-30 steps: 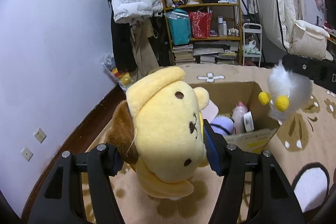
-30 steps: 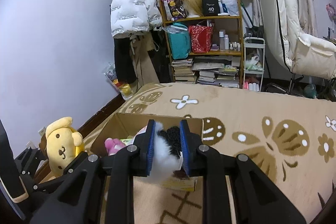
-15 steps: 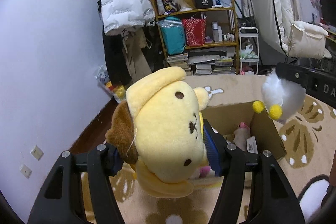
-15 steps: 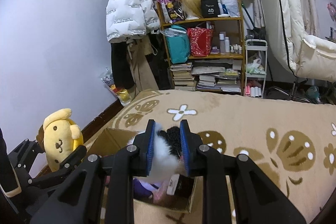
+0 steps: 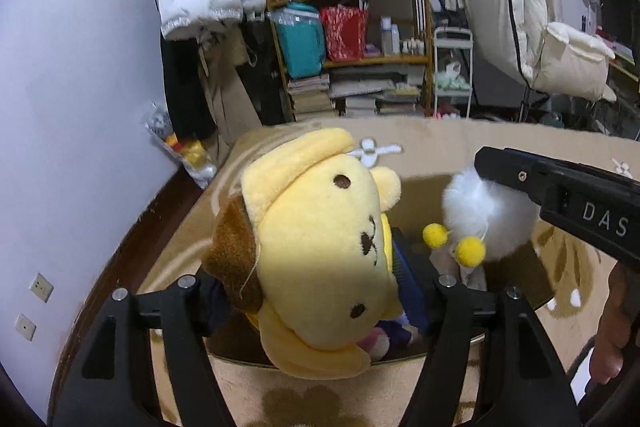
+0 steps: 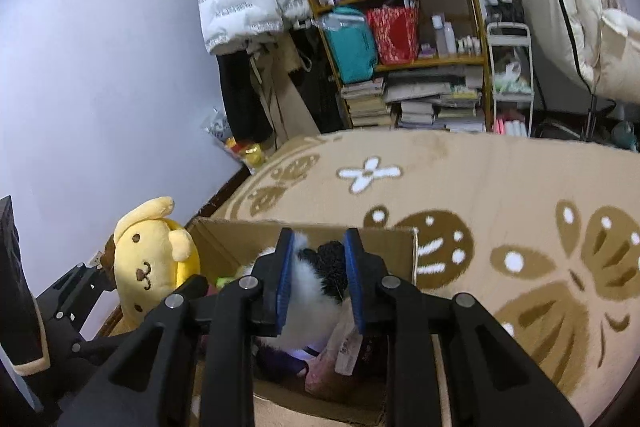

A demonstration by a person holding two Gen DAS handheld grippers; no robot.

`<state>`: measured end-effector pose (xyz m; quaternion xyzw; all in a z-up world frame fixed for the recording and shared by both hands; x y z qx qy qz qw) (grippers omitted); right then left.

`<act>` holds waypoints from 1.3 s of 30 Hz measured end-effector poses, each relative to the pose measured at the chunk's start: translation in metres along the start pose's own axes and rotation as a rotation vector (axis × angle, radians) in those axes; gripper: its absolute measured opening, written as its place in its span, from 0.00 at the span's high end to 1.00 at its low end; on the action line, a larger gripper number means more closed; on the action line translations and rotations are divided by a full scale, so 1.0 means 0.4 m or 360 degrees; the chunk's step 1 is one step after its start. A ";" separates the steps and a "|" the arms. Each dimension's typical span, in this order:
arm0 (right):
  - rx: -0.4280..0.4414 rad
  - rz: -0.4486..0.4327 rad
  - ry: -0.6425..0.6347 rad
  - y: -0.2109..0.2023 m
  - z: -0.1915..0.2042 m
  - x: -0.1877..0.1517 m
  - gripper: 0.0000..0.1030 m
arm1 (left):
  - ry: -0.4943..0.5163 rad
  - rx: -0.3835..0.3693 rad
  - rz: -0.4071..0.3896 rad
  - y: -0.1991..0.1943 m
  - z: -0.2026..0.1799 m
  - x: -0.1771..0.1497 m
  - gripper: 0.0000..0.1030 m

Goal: Organize soft objects

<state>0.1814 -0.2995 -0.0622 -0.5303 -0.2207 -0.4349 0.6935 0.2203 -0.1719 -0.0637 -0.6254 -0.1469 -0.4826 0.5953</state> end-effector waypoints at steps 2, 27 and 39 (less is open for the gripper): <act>0.0001 0.0031 0.0015 0.013 -0.010 -0.013 0.72 | 0.0004 0.0016 0.0033 0.019 0.004 -0.017 0.28; -0.0122 -0.0001 0.0084 -0.155 -0.023 0.014 0.00 | -0.0097 0.0279 -0.0095 -0.213 0.168 0.003 0.00; -0.0209 -0.0113 -0.0074 -0.335 0.041 0.015 0.00 | -0.0126 0.0306 -0.0187 -0.414 0.205 -0.018 0.00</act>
Point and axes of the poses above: each gripper's, at about its wrist camera, not at the fingertips, and y roughly the way its jaws point, z to its left, x to its top, the point moved 10 cm from there along y, roughly the way its jaws point, and after that the axes turned 3 degrees about x, right-handed, at the moved point
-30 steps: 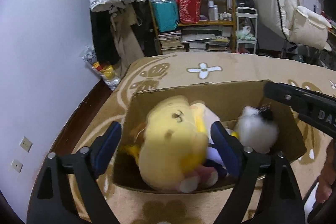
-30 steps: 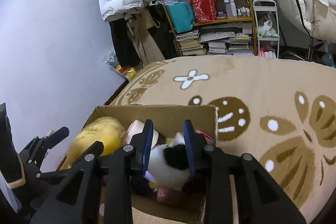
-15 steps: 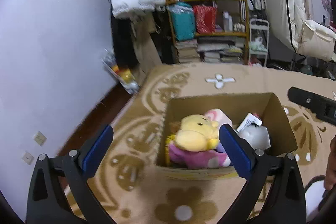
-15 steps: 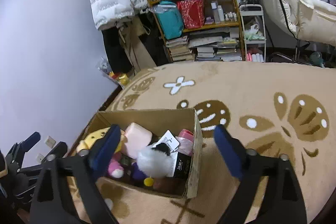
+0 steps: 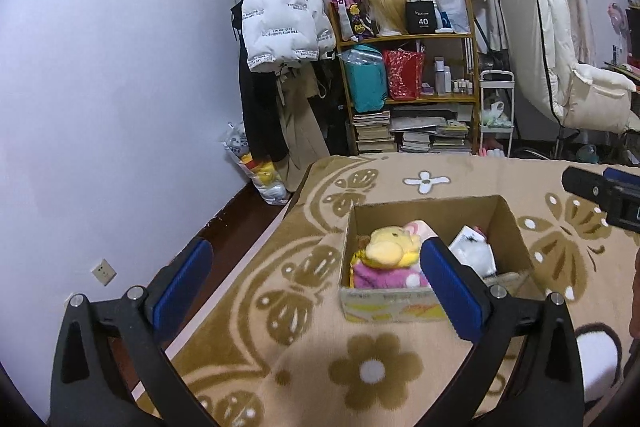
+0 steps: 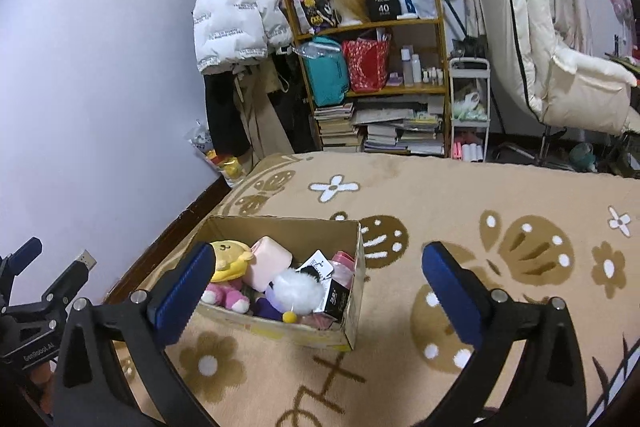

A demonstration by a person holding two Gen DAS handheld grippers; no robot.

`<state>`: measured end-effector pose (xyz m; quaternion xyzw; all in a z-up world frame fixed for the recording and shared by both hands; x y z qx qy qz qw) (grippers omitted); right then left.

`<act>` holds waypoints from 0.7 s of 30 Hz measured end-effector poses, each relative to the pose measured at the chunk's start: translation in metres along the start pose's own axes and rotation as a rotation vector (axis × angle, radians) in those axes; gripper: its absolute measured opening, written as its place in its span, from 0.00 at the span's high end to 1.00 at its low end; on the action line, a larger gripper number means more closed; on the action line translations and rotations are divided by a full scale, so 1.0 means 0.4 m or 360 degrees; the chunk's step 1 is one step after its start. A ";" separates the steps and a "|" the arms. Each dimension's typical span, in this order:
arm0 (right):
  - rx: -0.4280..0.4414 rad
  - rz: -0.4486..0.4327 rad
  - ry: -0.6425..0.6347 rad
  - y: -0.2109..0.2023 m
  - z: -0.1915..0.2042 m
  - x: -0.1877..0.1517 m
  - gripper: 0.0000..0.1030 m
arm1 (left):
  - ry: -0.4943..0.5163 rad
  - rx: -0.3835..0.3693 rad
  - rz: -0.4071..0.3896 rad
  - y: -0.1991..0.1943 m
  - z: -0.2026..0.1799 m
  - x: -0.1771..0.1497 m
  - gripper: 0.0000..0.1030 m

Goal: Organize soft objects

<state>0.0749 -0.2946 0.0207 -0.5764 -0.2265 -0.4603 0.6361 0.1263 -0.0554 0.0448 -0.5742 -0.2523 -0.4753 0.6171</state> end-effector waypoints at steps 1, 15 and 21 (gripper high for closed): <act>-0.0003 -0.0014 -0.0009 -0.013 0.004 -0.001 0.00 | -0.0002 -0.0002 -0.0004 -0.012 0.002 -0.006 0.00; -0.0073 -0.0125 -0.0031 -0.121 -0.008 -0.075 0.00 | -0.0031 0.0013 -0.0043 -0.089 0.042 -0.094 0.00; -0.0088 -0.0182 -0.0083 -0.110 -0.026 -0.102 0.00 | -0.0043 0.0015 -0.0035 -0.061 0.046 -0.131 0.00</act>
Point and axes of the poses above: each gripper's, at about its wrist camera, not at the fingertips, and y roughly the way its jaws point, z to its left, x to its top, the point moved 10 cm from there along y, roughly the way its jaws point, and after that the axes turned 3 degrees about x, right-handed, at the moved point
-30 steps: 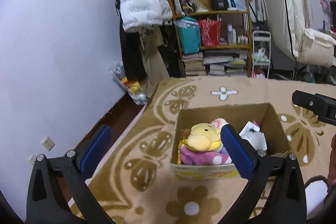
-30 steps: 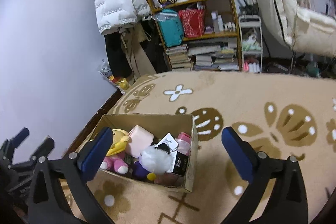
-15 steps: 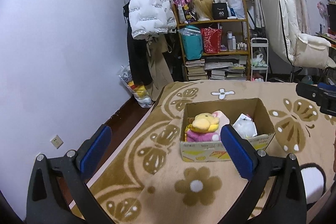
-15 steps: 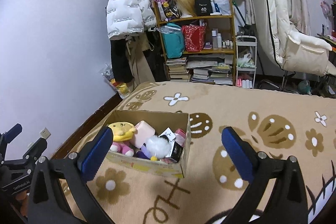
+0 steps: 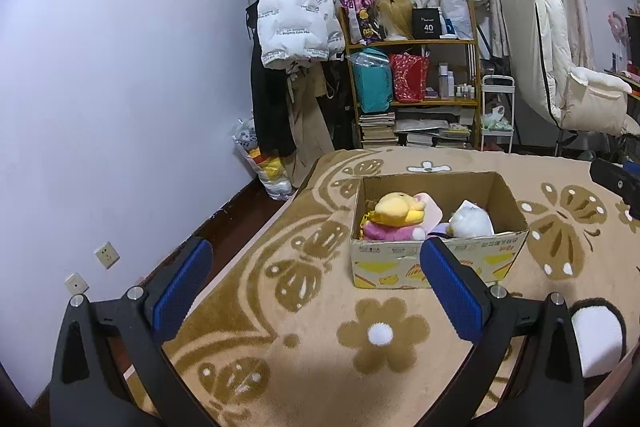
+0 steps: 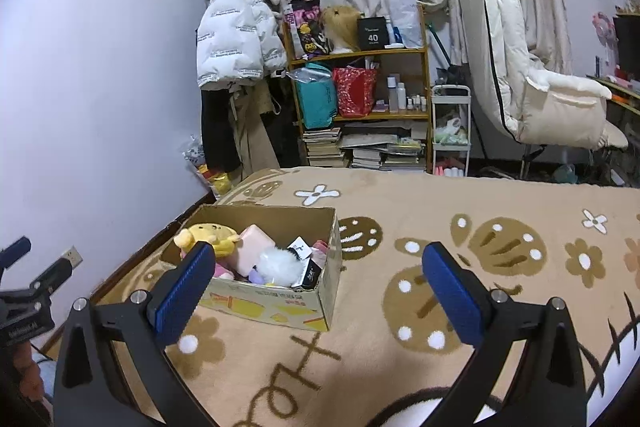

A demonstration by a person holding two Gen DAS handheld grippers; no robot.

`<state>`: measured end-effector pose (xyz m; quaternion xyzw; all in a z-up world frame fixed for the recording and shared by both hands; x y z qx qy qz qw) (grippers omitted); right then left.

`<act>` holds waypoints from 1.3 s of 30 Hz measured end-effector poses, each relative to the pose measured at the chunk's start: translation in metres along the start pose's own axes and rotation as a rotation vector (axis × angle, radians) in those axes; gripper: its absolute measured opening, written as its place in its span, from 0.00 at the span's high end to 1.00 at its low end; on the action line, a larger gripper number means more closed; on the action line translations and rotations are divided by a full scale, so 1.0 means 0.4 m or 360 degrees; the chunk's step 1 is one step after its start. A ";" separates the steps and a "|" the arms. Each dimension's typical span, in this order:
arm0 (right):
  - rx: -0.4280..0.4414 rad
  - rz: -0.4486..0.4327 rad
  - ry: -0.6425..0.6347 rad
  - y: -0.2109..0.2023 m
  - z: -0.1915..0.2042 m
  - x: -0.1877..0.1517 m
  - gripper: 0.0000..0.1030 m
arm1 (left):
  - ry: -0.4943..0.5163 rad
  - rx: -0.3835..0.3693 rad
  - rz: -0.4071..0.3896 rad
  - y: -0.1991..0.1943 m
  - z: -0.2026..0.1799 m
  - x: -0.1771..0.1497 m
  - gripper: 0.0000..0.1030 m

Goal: Organize soft objects

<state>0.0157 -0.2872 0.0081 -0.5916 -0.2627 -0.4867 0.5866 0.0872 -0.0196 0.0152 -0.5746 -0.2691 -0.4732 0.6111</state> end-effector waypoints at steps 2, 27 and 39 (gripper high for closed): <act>-0.0003 0.0016 -0.0025 0.012 0.001 -0.017 0.00 | 0.0007 0.0005 0.0006 0.012 0.002 -0.010 0.00; -0.0061 0.0158 -0.0069 0.109 -0.002 -0.101 0.00 | 0.0054 0.0017 0.0086 0.103 -0.016 -0.090 0.00; -0.0102 0.0125 -0.0109 0.105 -0.008 -0.094 0.00 | 0.0051 -0.0083 0.0127 0.108 -0.044 -0.103 0.00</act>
Point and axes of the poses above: each gripper's, at about its wrist camera, not at the fingertips, and y roughly the way its jaws point, z to its left, x to its top, the point moved 10 cm from there along y, roughly the way its jaws point, and after that the axes turned 3 degrees about x, right-handed, at the moved point
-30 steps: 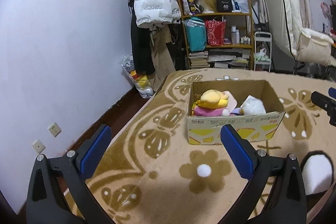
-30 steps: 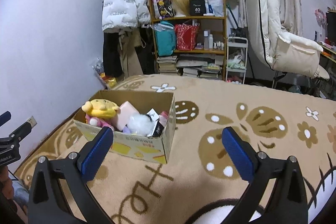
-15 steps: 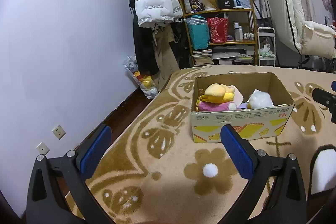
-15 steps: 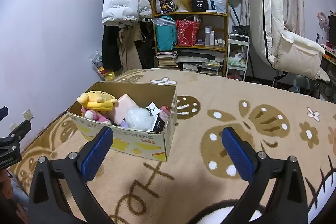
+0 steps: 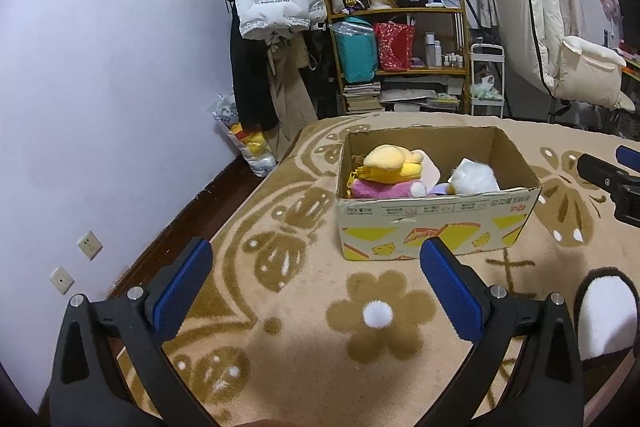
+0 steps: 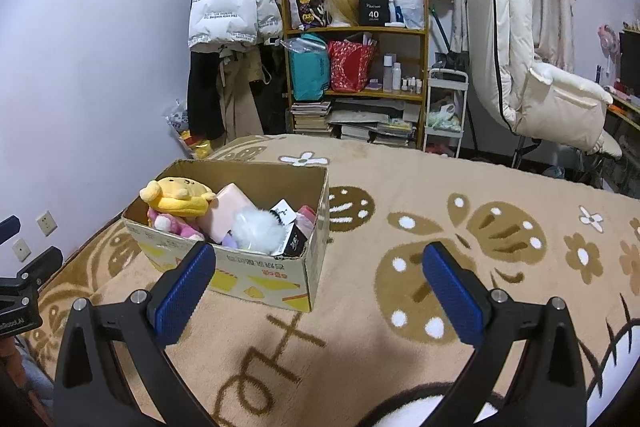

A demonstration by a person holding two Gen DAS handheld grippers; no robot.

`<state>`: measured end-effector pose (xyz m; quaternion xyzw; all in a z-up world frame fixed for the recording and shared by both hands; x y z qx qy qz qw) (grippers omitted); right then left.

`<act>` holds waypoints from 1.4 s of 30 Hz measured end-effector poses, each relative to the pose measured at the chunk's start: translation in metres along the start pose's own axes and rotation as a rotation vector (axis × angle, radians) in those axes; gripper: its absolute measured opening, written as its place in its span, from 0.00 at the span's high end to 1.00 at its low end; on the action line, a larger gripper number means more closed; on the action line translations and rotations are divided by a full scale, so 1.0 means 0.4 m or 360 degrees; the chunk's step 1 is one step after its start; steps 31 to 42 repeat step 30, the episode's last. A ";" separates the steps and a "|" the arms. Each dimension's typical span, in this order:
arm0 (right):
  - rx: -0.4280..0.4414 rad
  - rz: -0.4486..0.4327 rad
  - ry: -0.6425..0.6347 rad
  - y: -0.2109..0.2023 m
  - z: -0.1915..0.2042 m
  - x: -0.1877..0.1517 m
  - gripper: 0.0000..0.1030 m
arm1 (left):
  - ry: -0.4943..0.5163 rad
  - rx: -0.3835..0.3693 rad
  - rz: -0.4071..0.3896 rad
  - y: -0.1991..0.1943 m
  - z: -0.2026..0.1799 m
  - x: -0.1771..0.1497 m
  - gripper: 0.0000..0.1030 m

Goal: Organize soft objects

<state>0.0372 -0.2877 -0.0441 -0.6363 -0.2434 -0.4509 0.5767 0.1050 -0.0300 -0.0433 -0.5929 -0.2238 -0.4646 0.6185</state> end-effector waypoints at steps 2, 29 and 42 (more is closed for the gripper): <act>-0.0001 -0.0002 0.0002 -0.002 0.003 0.000 0.00 | -0.0011 -0.0006 0.0002 -0.001 0.001 0.000 0.00; 0.0004 0.0000 0.0022 -0.007 0.011 0.003 0.00 | 0.0023 0.0002 0.0009 -0.004 -0.006 -0.006 0.00; 0.0004 0.0000 0.0023 -0.008 0.013 0.003 0.00 | 0.0026 0.0002 0.0008 -0.003 -0.008 -0.005 0.00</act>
Point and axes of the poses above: each gripper's, at about its wrist camera, not at the fingertips, and y roughly the way its jaws point, z to its left, x to its top, the point moved 10 cm from there along y, roughly the way its jaws point, and after that the axes turned 3 degrees about x, right-handed, at the moved point
